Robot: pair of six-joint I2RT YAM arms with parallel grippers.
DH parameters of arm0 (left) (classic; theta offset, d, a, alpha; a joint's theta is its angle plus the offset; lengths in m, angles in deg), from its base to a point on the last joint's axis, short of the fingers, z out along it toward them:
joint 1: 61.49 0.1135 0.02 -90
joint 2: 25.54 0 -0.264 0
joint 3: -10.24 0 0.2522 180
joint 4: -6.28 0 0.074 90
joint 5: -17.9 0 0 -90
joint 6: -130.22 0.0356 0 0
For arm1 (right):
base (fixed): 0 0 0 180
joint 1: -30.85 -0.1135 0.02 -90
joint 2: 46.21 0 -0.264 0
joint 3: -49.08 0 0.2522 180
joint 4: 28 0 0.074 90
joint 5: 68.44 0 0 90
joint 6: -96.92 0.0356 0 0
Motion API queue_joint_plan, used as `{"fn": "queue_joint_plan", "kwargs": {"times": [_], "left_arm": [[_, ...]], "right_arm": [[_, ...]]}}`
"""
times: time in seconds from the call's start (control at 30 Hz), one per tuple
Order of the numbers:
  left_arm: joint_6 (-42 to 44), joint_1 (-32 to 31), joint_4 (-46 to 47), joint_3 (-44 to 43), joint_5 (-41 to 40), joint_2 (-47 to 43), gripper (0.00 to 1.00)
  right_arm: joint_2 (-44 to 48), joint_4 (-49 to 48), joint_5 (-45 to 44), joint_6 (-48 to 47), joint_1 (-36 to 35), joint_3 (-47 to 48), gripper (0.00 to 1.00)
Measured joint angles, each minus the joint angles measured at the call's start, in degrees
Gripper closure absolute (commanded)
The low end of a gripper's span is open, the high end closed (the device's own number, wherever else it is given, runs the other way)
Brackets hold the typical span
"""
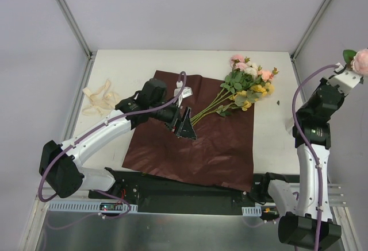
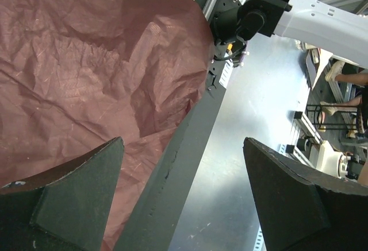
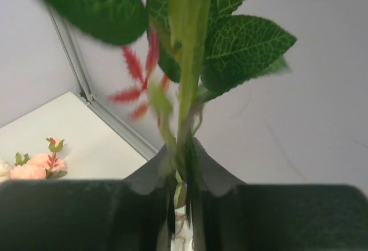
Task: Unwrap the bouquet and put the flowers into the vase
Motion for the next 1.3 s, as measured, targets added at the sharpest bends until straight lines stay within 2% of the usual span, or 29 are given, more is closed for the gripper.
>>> {"fn": "queue_joint_plan", "kwargs": {"times": [0.17, 0.27, 0.33, 0.4, 0.73, 0.83, 0.87, 1.03, 1.3], "left_arm": [[-0.13, 1.49, 0.28, 0.33, 0.15, 0.00, 0.15], [-0.22, 1.88, 0.61, 0.52, 0.13, 0.00, 0.15], [-0.26, 2.23, 0.63, 0.63, 0.15, 0.00, 0.15], [-0.28, 2.47, 0.68, 0.68, 0.13, 0.00, 0.16], [-0.33, 2.95, 1.20, 1.75, -0.63, 0.00, 0.15], [-0.33, 2.95, 1.22, 1.86, -0.83, 0.00, 0.13], [-0.31, 2.95, 1.22, 1.86, -0.98, 0.00, 0.12], [-0.17, 2.95, 1.42, 1.88, -2.32, 0.31, 0.10], [0.17, 2.97, 1.46, 1.88, -5.27, 3.21, 0.10]], "right_arm": [[2.23, 3.10, -0.48, 3.43, 0.00, -3.41, 0.70], [3.69, 6.16, -0.94, 5.27, 0.02, -4.37, 0.57], [4.31, 8.26, -1.14, 6.45, 0.02, -4.37, 0.41], [5.07, 10.56, -1.27, 7.67, 0.02, -4.39, 0.32], [6.10, 27.39, 1.09, 11.43, 0.04, 0.37, 0.02], [6.38, 32.24, 3.74, 11.98, 0.07, 3.26, 0.00], [6.67, 33.31, 4.44, 11.98, 0.07, 3.85, 0.03], [8.81, 40.28, 8.52, 11.65, 0.07, 6.99, 0.03], [15.50, 49.00, 17.25, 14.32, 0.00, 8.00, 0.03]]}}
